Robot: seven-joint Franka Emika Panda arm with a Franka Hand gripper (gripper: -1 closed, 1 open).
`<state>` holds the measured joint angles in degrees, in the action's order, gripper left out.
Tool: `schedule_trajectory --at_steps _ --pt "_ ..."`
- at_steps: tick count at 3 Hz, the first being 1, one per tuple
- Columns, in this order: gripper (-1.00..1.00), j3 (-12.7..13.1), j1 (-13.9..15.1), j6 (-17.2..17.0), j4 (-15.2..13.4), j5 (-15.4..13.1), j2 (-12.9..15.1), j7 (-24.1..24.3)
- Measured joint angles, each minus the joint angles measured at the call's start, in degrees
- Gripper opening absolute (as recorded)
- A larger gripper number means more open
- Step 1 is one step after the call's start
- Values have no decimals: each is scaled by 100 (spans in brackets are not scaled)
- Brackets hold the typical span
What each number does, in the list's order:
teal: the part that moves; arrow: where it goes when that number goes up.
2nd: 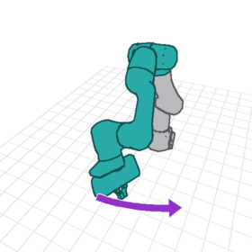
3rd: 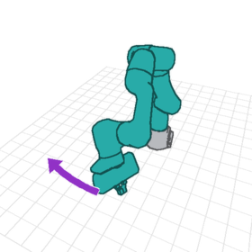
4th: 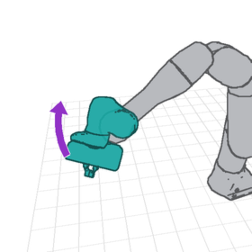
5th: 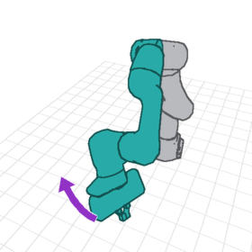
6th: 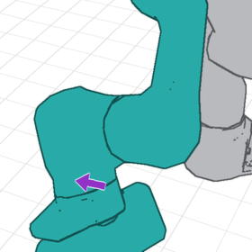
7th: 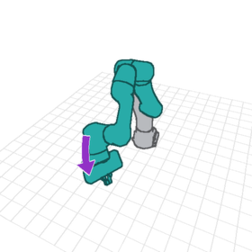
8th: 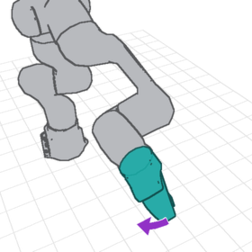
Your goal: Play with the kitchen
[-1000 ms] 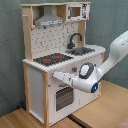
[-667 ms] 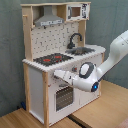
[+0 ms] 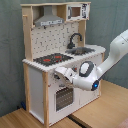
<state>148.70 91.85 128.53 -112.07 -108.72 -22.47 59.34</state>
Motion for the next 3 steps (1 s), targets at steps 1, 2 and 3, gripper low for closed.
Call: schedule_trajectory --at_steps 1,2,3 --pt "-100 -13 7 85 -4 0 25 624" --pt "-100 -6 13 139 0 -9 34 876" --pt "100 0 12 146 3 -9 34 878"
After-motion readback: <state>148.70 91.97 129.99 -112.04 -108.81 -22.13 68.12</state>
